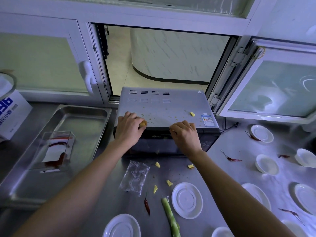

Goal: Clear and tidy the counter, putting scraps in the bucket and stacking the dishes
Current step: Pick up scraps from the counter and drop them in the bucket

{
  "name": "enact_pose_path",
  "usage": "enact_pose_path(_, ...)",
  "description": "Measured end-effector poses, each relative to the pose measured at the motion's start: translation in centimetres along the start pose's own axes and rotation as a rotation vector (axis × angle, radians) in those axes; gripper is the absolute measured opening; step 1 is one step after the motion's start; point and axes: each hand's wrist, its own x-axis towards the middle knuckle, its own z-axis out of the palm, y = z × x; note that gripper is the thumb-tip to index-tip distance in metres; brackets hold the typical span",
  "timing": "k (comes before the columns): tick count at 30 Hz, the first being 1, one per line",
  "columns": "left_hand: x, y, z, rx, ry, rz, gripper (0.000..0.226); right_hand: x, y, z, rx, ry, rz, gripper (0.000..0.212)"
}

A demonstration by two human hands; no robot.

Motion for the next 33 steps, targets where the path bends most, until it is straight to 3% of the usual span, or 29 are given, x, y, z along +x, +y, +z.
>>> enact_pose_path(11, -0.4, 0.3, -0.3, -0.178, 0.02, 0.076, 0.018, -1.7, -1.7, -0.2, 0.037, 0.044, 0.055, 0.005)
enact_pose_path(17, -1.2, 3.8, 0.1, -0.242, 0.009, 0.194, 0.022, -4.9, -0.8, -2.5, 0.031, 0.06, 0.141, 0.004)
enact_pose_path(25, -3.7, 14.0, 1.9, -0.321, -0.035, 0.444, 0.018, -14.4, 4.3, -9.3, -0.038, 0.062, 0.359, 0.005)
enact_pose_path(33, -10.7, 30.5, 4.9, -0.416, -0.165, 0.695, 0.011, -29.7, 9.7, -17.4, -0.045, 0.148, 0.621, 0.007)
